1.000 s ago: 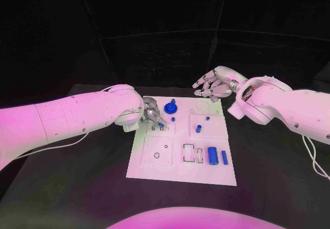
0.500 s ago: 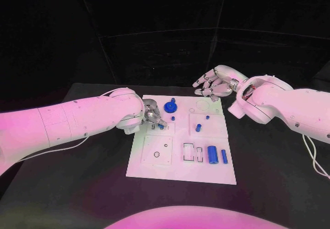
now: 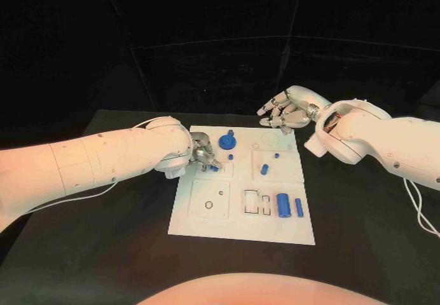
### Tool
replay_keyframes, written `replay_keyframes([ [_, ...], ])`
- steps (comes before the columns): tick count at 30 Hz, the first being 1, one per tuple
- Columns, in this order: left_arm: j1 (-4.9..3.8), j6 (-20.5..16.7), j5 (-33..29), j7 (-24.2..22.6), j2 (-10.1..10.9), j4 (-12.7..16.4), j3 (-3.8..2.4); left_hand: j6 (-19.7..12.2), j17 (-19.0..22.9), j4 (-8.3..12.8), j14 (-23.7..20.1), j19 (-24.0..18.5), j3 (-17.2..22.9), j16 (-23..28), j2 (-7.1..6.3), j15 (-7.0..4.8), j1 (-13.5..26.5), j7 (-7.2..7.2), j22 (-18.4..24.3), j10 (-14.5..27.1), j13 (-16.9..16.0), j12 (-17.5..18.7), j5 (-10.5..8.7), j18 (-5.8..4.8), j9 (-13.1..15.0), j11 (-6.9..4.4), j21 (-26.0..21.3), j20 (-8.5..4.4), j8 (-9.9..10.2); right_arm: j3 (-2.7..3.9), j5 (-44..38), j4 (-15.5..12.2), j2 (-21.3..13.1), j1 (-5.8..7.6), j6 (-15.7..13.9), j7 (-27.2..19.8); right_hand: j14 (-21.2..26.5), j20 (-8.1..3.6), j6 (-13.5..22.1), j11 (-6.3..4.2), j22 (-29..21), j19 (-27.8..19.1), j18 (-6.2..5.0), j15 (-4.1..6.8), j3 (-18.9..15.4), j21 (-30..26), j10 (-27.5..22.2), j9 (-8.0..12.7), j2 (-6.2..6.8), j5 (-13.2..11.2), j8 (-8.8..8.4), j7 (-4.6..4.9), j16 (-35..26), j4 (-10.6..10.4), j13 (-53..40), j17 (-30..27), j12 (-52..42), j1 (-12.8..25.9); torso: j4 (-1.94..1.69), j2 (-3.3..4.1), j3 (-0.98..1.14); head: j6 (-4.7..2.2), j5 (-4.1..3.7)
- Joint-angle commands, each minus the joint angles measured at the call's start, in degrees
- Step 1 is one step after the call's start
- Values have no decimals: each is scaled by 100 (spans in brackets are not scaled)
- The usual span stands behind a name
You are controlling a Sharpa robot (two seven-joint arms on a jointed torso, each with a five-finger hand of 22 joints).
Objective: Assemble the parts on the task board
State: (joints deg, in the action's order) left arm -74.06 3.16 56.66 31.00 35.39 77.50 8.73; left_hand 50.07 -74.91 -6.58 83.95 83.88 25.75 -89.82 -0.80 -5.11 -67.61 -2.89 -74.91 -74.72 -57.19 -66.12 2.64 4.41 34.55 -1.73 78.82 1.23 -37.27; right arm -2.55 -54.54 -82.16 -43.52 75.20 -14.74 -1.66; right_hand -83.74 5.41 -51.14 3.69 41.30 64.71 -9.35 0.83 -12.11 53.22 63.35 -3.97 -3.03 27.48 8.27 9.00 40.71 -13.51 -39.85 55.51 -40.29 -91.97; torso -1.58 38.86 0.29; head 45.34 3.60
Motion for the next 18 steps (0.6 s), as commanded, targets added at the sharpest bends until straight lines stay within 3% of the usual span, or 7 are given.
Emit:
replay_keyframes([
  [1, 50, 247, 84, 245, 25, 10, 38, 16, -1509, 810, 605, 106, 843, -18, 23, -11, -6, 39, -119, -39, -2, -22, 17, -111, 4, -3, 16, -27, -3, 3, -6, -5, 8, 11, 37, -57, -83, -19, -55, -19, 0, -41, -1, 16, 39, 31, -13, 10, 31, 27, 6, -4, -13, -8, 8, -9, 18, -10, -4, -3, -1, 10, 1],
  [18, 39, 278, 84, 315, 90, 65, 33, 23, -1509, 819, 605, 110, 917, -18, 4, -13, 32, 41, -130, -51, -11, -31, 18, -113, 31, -5, 23, -29, -35, 3, -6, 9, 26, 8, 44, -61, -83, -19, -55, -19, 0, -41, -1, 16, 39, 31, -13, 10, 31, 27, 6, -4, -13, -8, 8, -9, 18, -10, 4, 2, 4, 28, -1],
])
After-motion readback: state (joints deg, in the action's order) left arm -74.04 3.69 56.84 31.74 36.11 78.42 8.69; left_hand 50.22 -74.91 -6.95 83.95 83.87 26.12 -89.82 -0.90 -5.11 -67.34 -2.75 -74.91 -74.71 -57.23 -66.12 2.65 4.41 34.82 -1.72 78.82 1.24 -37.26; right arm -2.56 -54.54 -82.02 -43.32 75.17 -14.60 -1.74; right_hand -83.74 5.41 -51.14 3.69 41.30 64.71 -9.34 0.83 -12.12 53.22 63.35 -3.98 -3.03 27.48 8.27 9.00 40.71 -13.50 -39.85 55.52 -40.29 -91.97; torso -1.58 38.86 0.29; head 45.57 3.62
